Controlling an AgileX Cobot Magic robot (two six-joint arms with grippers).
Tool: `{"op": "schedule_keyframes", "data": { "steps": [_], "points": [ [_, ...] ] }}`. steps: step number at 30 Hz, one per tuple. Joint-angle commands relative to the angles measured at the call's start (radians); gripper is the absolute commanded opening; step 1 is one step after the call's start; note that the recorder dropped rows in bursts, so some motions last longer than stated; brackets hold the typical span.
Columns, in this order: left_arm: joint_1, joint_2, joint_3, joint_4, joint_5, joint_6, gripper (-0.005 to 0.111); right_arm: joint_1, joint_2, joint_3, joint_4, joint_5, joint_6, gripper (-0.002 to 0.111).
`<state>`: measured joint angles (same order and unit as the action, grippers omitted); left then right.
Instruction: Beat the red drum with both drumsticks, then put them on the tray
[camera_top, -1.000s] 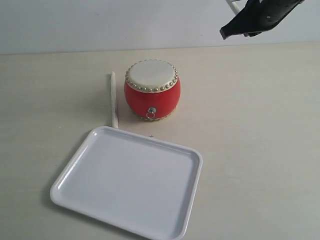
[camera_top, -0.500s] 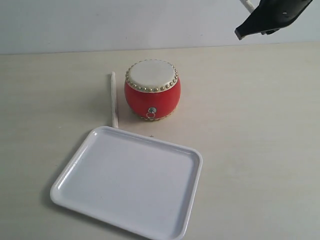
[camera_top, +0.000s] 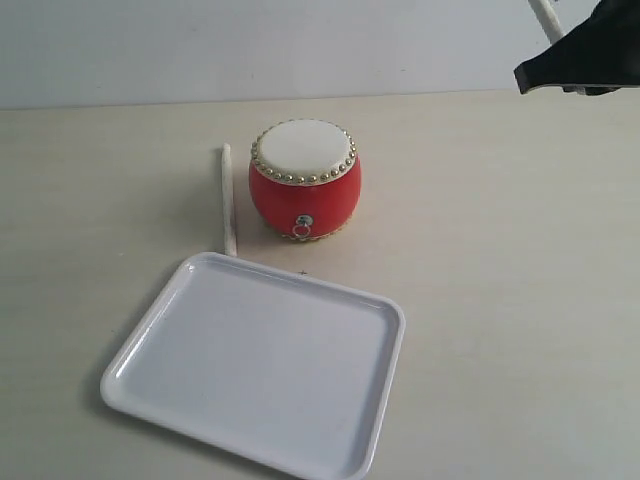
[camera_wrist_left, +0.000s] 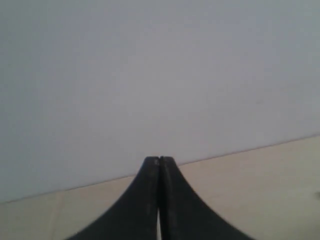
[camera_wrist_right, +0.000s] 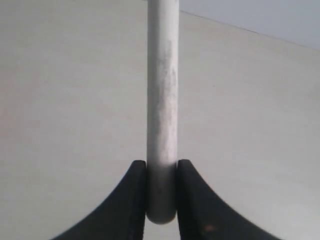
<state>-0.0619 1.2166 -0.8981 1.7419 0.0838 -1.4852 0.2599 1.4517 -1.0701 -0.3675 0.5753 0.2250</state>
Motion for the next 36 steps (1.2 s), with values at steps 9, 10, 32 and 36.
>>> {"op": "schedule_keyframes", "data": {
  "steps": [9,10,32,36],
  "points": [
    [-0.012,0.389,-0.192,-1.814,0.713,1.597,0.000,-0.004,-0.030,0.016,0.018,-0.031,-0.064,0.000],
    [-0.028,0.421,-0.211,-1.874,0.734,1.597,0.001,-0.004,-0.030,0.016,0.024,-0.038,-0.064,0.000],
    [-0.267,0.678,-0.424,-2.098,0.648,1.395,0.048,-0.004,-0.030,0.016,0.072,-0.025,-0.066,0.000],
    [-0.325,0.731,-0.484,-1.893,0.700,1.214,0.048,-0.004,-0.030,0.016,0.075,-0.027,-0.066,0.000]
  ]
}}
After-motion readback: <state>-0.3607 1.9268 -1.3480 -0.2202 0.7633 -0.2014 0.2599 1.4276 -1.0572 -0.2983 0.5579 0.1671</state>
